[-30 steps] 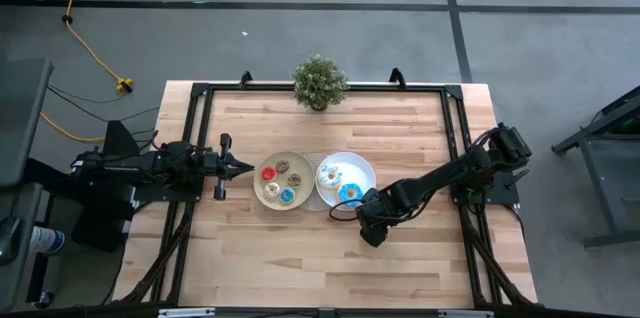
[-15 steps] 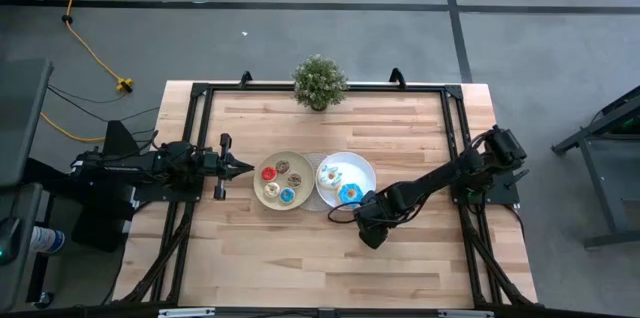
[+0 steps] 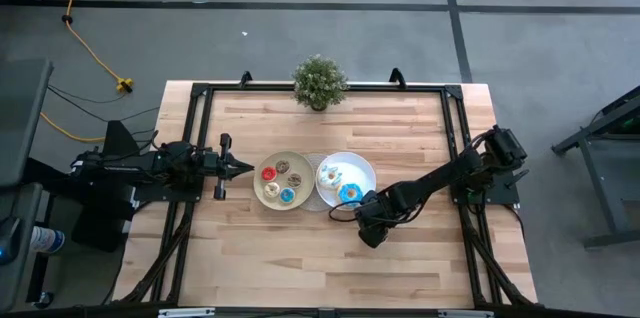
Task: Pick & Place donuts
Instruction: Put the large black donut on the white plate
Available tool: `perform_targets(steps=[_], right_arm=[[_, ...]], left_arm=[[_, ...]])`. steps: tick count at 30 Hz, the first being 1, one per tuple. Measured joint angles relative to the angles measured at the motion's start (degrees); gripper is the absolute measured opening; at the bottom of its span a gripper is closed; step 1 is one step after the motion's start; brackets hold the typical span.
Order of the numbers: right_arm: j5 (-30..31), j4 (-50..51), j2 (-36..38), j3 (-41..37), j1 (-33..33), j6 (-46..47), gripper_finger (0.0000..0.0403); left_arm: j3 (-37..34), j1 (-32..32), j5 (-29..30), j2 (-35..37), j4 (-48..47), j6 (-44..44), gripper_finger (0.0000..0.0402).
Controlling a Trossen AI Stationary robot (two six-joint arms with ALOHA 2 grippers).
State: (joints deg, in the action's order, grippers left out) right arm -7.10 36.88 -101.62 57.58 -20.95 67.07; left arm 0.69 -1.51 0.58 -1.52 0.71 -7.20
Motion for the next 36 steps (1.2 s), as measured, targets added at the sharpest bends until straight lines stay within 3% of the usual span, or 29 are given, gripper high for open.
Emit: perform_targets(steps=[12,28,36], right_arm=[[0.18,0.1,0.0,-0.03,-0.02,-0.03,0.0231],[0.07,1.45,-0.07,-0.11,0.0,0.87,0.0144],[-1.46,1.27,0.49,0.37,0.31,0.95,0.0124]], left_arm=[[0.0,0.01,0.0,0.0,0.02,0.0,0.0],[0.0,-0.01,0.02,-0.01,0.01,0.0,0.0],[0.0,-0.01,0.02,-0.02,0.0,0.02,0.0]])
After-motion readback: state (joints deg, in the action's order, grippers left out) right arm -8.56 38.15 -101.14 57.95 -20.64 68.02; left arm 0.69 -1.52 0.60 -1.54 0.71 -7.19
